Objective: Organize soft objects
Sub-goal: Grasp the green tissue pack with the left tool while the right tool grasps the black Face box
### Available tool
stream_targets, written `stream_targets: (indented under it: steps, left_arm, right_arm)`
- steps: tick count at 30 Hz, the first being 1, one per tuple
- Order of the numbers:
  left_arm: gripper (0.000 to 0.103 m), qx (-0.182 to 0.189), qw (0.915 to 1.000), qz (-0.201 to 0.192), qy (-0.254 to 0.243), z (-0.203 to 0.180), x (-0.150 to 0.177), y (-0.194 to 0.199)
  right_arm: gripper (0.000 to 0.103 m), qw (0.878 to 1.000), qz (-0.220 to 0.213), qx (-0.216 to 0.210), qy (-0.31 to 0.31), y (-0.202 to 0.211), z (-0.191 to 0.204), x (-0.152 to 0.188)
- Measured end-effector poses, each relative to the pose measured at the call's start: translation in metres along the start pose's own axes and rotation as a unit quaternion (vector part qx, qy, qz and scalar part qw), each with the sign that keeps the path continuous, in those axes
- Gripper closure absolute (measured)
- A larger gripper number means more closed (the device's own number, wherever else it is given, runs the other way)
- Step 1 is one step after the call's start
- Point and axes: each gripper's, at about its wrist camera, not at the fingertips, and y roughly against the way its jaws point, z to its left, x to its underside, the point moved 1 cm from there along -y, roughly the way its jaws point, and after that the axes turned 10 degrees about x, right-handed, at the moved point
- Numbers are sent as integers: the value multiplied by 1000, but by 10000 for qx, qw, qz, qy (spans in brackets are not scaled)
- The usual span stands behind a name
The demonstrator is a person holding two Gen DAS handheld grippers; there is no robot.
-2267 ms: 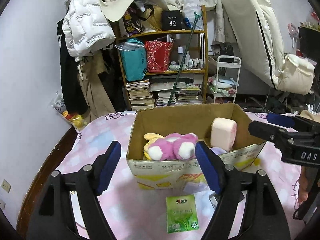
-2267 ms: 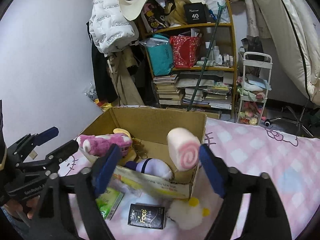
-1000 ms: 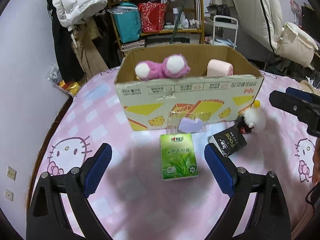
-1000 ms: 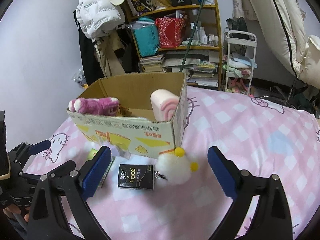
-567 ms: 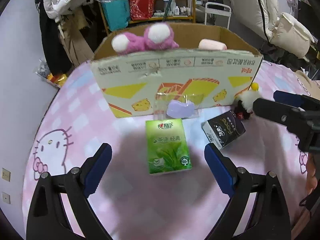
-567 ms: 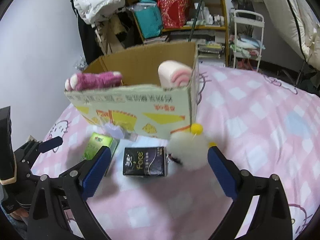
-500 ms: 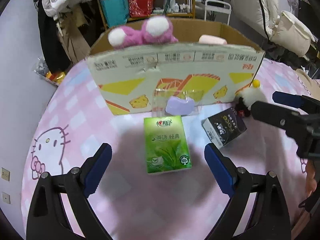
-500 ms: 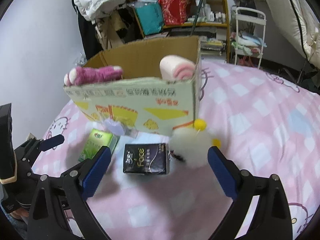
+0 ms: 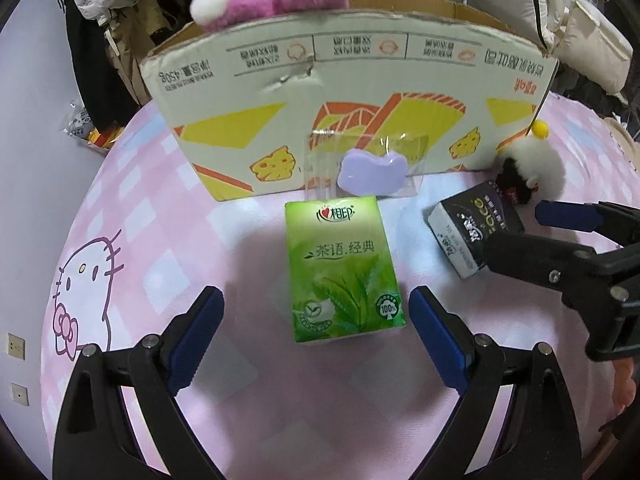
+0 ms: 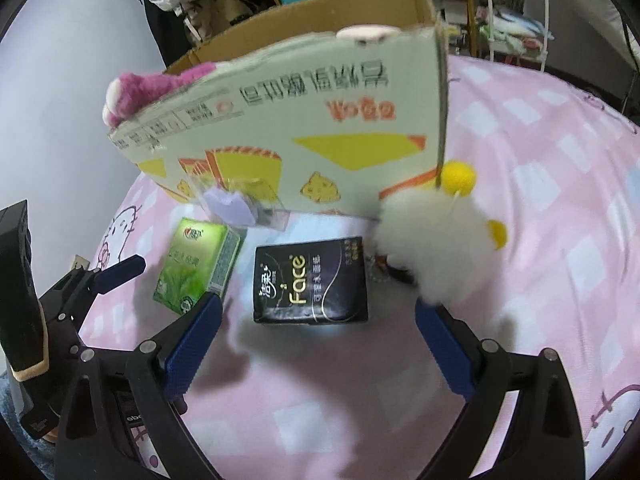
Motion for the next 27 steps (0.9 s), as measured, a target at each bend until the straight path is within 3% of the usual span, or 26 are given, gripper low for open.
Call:
stream_targets:
  steps: [11,13,17,22,27]
  left_arm:
    - [12,-7,10000,-8,61,0,3,-5]
    - [19,-47,10000,5,11,0,2,-7]
    - [32,34,9999,116,-28,-3,3,-11]
    - [51,119,9998,125,-66,-7,4,-11]
    - [51,79,9998,77,-145,-10,5,-8]
  right_arm:
    - [2,9997,84,145,187,-16,9,1]
    - [9,9997,94,145,187,-18,11,0]
    - [11,9998,115,91,134,-18,7,-2]
    - [22,9994,158,191,249,-17,5,-1]
    - [32,9989,183,224,359,-16,8,1]
